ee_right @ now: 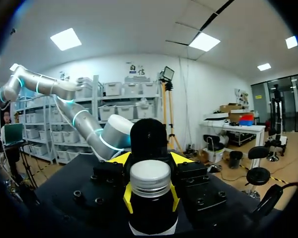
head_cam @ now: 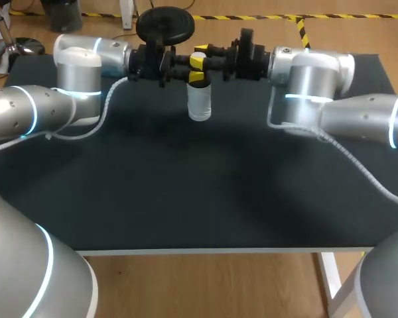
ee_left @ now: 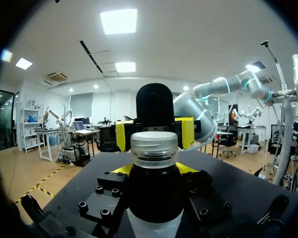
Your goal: Unscrew the bottle cap
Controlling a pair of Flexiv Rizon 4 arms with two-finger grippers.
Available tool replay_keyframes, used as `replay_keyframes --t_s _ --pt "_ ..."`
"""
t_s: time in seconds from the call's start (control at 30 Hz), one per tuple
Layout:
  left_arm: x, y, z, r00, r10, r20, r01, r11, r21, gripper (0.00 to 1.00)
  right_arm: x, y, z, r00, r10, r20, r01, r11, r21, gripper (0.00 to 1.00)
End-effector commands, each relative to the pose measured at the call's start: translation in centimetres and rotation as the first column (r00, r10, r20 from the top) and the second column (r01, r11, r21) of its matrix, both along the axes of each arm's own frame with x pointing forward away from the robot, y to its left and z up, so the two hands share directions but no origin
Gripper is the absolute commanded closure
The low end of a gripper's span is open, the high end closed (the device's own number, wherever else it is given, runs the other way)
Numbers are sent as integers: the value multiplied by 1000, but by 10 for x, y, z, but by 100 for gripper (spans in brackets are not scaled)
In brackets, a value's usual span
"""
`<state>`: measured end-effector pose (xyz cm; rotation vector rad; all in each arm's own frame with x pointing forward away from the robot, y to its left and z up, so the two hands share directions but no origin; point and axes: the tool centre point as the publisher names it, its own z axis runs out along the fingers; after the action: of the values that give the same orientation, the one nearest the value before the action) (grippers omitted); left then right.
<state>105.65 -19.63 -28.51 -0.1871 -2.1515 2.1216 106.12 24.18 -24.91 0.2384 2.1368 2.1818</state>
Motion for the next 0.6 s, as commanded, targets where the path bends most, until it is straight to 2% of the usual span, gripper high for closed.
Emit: replay_keyframes --t_s 0.03,0.2,0.43,0.6 --pt "0 -1 0 1000 -6 0 6 1000 -1 100 10 4 -5 879 477 19 -477 878 39 100" --pt "0 -1 0 1000 -6 0 6 1000 -1 100 6 5 -7 791 611 17 -611 790 49 100" --pt "0 -1 0 1000 -6 0 6 1000 -1 100 1 4 -6 642 767 -9 -765 642 50 100" --pt "0 -1 0 1000 -6 0 6 1000 -1 100 -2 3 -5 512 859 -28 -856 513 67 100"
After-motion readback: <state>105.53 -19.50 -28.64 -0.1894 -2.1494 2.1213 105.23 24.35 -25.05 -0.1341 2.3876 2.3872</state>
